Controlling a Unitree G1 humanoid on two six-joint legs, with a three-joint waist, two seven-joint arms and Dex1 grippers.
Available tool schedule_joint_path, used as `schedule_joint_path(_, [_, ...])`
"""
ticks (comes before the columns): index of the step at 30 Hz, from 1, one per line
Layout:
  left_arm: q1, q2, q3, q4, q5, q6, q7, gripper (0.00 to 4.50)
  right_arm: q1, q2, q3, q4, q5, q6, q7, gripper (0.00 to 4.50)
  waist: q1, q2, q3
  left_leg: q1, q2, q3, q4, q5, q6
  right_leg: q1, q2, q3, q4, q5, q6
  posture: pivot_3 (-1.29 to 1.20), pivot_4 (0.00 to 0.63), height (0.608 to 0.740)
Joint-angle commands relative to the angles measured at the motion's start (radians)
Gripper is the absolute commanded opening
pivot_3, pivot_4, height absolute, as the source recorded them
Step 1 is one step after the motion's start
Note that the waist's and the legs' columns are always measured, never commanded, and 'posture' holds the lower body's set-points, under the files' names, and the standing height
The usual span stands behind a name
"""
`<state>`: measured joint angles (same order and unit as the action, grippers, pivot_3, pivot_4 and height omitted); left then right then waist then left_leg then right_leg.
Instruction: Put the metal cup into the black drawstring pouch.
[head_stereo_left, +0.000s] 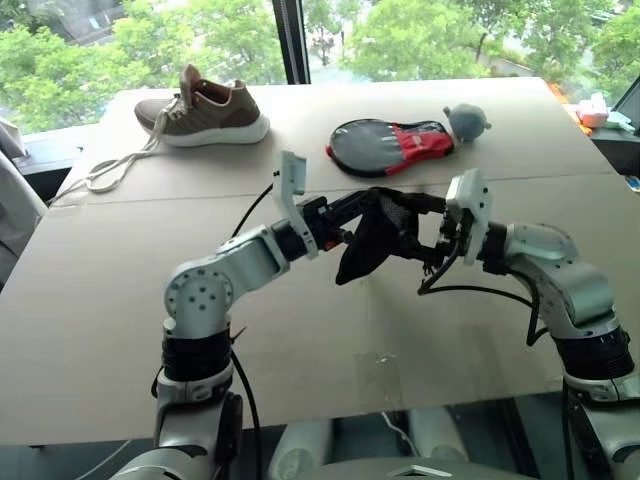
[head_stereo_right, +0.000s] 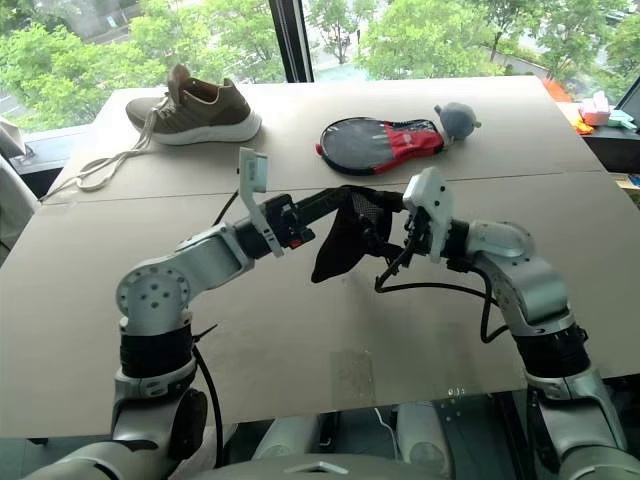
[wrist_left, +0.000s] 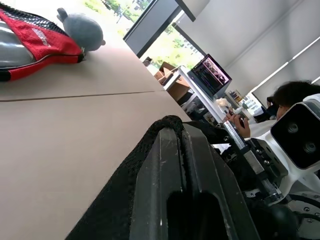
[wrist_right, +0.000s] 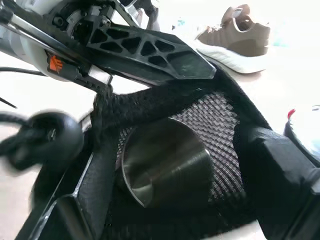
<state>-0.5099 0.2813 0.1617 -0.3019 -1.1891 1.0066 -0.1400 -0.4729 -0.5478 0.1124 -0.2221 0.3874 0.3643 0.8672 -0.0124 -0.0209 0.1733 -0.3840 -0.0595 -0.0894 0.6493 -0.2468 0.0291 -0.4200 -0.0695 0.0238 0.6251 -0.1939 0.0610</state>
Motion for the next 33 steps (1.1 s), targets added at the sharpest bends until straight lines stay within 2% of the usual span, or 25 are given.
schedule_joint_path(1, [-0.03, -0.016, 0.017, -0.022, -0.025, -0.028, 0.008, 0.0, -0.051, 0.01, 0.057, 0.032, -0.172, -0.167, -0.047, 3.73, -0.002, 0.0, 0.0, 0.0, 0.0, 0.001, 0.0, 0.002, -0.003, 0.0, 0.0, 0.0, 0.0, 0.0, 0.0, 0.0, 0.15, 0.736])
schedule_joint_path(4, [-0.031, -0.03, 0.009, -0.032, -0.029, -0.029, 0.016, 0.0, -0.082, 0.036, 0.089, 0.082, -0.271, -0.258, -0.092, 3.73, 0.0, 0.0, 0.0, 0.0, 0.0, 0.001, 0.0, 0.002, -0.003, 0.0, 0.0, 0.001, 0.0, 0.0, 0.0, 0.0, 0.15, 0.736])
schedule_joint_path(6, [-0.028, -0.039, 0.012, -0.036, -0.025, -0.035, 0.023, 0.0, -0.086, 0.052, 0.081, 0.106, -0.286, -0.28, -0.111, 3.73, 0.001, 0.0, 0.0, 0.0, 0.0, 0.001, 0.0, 0.002, -0.003, 0.0, 0.0, 0.001, 0.0, 0.0, 0.0, 0.0, 0.15, 0.736])
schedule_joint_path(9, [-0.031, -0.042, 0.033, -0.026, -0.015, -0.053, 0.031, 0.0, -0.063, 0.019, 0.05, 0.138, -0.278, -0.313, -0.076, 3.73, 0.008, 0.0, 0.0, 0.0, 0.0, 0.0, 0.001, 0.002, -0.003, 0.0, 0.0, 0.0, 0.0, 0.0, 0.0, 0.0, 0.15, 0.736])
schedule_joint_path(11, [-0.033, -0.043, 0.039, -0.022, -0.012, -0.062, 0.039, 0.0, -0.041, 0.01, -0.012, 0.131, -0.216, -0.256, -0.078, 3.73, 0.012, 0.0, 0.0, -0.001, 0.0, 0.0, 0.001, 0.002, -0.003, 0.0, 0.0, 0.0, -0.001, 0.0, 0.0, 0.0, 0.15, 0.736])
schedule_joint_path(14, [-0.026, -0.04, 0.037, -0.018, 0.005, -0.071, 0.047, 0.0, 0.005, 0.001, -0.145, 0.083, -0.042, -0.085, -0.081, 3.73, 0.019, 0.0, 0.0, -0.001, 0.0, 0.0, 0.001, 0.002, -0.003, 0.0, 0.0, 0.0, -0.001, 0.0, 0.0, 0.0, 0.15, 0.736])
schedule_joint_path(17, [-0.021, -0.04, 0.041, -0.013, 0.001, -0.075, 0.049, 0.0, 0.083, -0.059, -0.212, 0.002, 0.116, 0.113, -0.02, 3.73, 0.026, 0.0, 0.0, -0.002, 0.0, 0.0, 0.0, 0.002, -0.003, 0.0, 0.0, 0.0, -0.001, 0.0, 0.0, 0.0, 0.15, 0.736])
schedule_joint_path(19, [-0.019, -0.049, 0.044, -0.011, -0.01, -0.078, 0.058, 0.0, 0.157, -0.101, -0.192, -0.051, 0.149, 0.18, 0.019, 3.73, 0.027, 0.0, 0.0, -0.002, 0.0, -0.001, 0.0, 0.001, -0.002, 0.0, -0.001, 0.0, -0.002, 0.0, 0.0, 0.0, 0.15, 0.736])
schedule_joint_path(22, [-0.02, -0.057, 0.035, -0.01, -0.004, -0.08, 0.061, 0.0, 0.196, -0.07, -0.113, -0.086, 0.103, 0.175, -0.02, 3.73, 0.02, 0.0, 0.0, -0.002, 0.0, 0.0, 0.0, -0.001, 0.001, 0.0, 0.0, 0.0, -0.002, 0.0, 0.0, 0.0, 0.15, 0.736])
schedule_joint_path(27, [-0.028, -0.064, 0.037, -0.01, -0.012, -0.077, 0.068, 0.0, 0.156, 0.031, 0.031, -0.041, -0.025, 0.086, -0.073, 3.73, 0.007, 0.0, 0.0, 0.0, 0.001, 0.002, 0.001, -0.001, 0.001, 0.001, 0.001, 0.001, -0.001, 0.0, 0.0, 0.0, 0.15, 0.736])
schedule_joint_path(33, [-0.028, -0.056, 0.037, -0.017, -0.02, -0.069, 0.071, 0.0, 0.089, 0.098, 0.068, 0.094, -0.127, -0.008, -0.118, 3.73, 0.01, 0.0, 0.0, 0.0, 0.0, 0.001, 0.002, 0.002, -0.002, 0.001, 0.0, 0.0, -0.001, 0.0, 0.0, 0.0, 0.15, 0.736])
